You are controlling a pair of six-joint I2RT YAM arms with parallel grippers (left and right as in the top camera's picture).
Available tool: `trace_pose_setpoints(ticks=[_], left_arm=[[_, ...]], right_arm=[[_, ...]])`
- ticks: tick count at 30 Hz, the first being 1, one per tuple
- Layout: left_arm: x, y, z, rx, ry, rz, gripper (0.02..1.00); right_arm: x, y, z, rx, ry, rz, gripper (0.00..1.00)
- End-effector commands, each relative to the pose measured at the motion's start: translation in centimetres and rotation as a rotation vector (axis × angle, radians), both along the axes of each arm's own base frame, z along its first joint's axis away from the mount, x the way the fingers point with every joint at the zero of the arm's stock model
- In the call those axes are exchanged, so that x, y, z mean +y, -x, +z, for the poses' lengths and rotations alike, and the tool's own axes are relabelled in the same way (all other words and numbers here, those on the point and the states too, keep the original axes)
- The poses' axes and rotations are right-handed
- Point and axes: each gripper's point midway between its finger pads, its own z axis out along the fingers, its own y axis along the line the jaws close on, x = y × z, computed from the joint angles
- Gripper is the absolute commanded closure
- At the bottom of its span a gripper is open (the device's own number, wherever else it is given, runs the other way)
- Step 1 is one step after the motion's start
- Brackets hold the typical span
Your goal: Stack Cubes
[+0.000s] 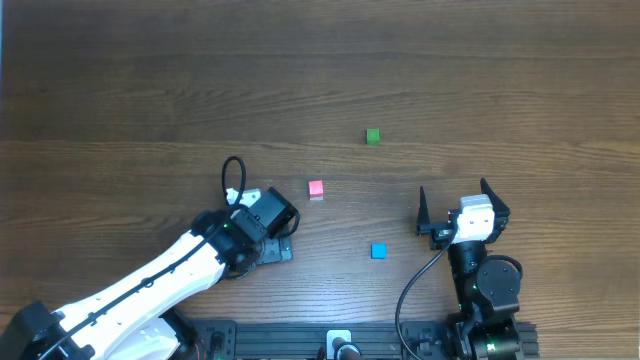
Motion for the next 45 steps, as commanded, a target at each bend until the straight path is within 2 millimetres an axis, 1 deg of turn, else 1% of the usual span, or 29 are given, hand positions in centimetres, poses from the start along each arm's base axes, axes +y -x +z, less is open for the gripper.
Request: trace_pose_setpoints(ticks=[1, 6, 11, 18, 19, 25, 28, 31, 36, 38, 45], left_arm=[[0.3, 0.4, -0.8, 0.020, -0.007, -0.004, 0.095], [-0.3, -0.2, -1.7, 0.006, -0.009, -0.082, 0.106], [-0.2, -0.1, -2.3, 0.023, -0.033, -0.124, 0.106], [0.0, -0.5, -2.4, 0.005, -0.052, -0.125, 0.123], [0.0, -0.5, -2.6, 0.002, -0.049, -0.126, 0.143], [0.0, -0.3, -3.3, 0.000, -0.032, -0.127, 0.161], [0.0, -0.3, -3.3, 0.000, -0.032, -0.127, 0.222], [-0.1, -0.2, -3.3, 0.003, -0.029, -0.127, 0.310], [-0.2, -0.1, -3.4, 0.012, -0.019, -0.129, 0.386], [-0.3, 0.0, -3.4, 0.016, -0.017, -0.127, 0.443], [-0.3, 0.3, -3.5, 0.029, -0.011, -0.124, 0.568]], right_arm=[[0.2, 0.0, -0.2, -0.001, -0.003, 0.012, 0.009], [0.2, 0.0, -0.2, -0.001, -0.003, 0.012, 0.007], [0.2, 0.0, -0.2, -0.001, -0.003, 0.012, 0.007], [0.2, 0.0, -0.2, -0.001, -0.003, 0.012, 0.007], [0.2, 0.0, -0.2, -0.001, -0.003, 0.012, 0.009], [0.2, 0.0, -0.2, -0.001, -0.003, 0.012, 0.007], [0.2, 0.0, -0.2, -0.001, -0.003, 0.012, 0.007], [0.2, 0.0, -0.2, -0.001, -0.003, 0.012, 0.007], [0.2, 0.0, -0.2, -0.001, -0.003, 0.012, 0.007], [0.2, 0.0, -0.2, -0.001, -0.003, 0.012, 0.007], [0.2, 0.0, -0.2, -0.001, -0.003, 0.012, 0.009]])
